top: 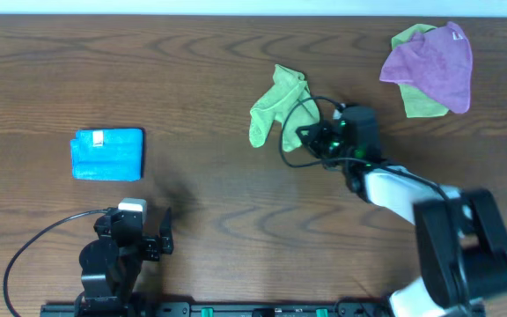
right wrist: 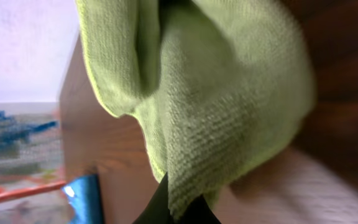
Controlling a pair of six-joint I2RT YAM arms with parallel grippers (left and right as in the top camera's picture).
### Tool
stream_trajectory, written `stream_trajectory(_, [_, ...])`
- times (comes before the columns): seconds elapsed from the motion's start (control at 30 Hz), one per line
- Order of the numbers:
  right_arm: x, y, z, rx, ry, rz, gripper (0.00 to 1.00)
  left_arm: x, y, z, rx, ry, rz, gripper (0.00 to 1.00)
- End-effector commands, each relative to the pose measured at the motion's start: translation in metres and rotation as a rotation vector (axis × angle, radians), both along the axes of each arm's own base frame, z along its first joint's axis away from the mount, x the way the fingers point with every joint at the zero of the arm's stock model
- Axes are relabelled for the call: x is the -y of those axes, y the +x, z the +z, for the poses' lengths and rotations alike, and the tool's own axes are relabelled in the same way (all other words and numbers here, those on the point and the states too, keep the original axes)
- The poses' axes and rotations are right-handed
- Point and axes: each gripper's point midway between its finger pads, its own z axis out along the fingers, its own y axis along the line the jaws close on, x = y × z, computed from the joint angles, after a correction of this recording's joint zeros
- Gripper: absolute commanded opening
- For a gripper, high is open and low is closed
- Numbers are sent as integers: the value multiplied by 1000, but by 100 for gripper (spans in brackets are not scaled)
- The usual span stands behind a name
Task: Fold the cloth
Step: 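Spread the green cloth flat with the right gripper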
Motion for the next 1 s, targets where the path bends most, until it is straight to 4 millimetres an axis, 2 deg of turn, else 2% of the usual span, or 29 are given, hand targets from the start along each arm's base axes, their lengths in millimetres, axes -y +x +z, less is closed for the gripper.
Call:
stream_trajectory(0.0, [13, -6, 26, 84, -95, 62, 1, 1, 0, -4, -7, -11, 0, 95])
stream_trajectory(0.1, [26, -22, 33, 63, -171, 74, 1, 1, 0, -4, -7, -11, 0, 95])
stream_trajectory(0.23, [32, -41, 37, 39, -228, 113, 2, 1, 0, -4, -7, -11, 0, 95])
stream_trajectory(0.4, [36, -56, 34, -6, -256, 134, 1, 1, 0, -4, -6, -10, 0, 95])
stream_trajectory(0.53, [52, -68, 19, -77, -348, 108, 1, 1, 0, -4, -7, -11, 0, 95])
stream_trajectory(0.7, [74, -70, 10, -110, -464, 52, 2, 2, 0, -4, -7, -20, 1, 95])
stream_trajectory(0.8, [87, -69, 7, -120, -524, 9, 2, 2, 2, 0, 1, -95, 36, 96])
stream_trajectory(0.97, [98, -67, 7, -120, -579, -35, 1, 23, 8, 27, 74, -261, -32, 95])
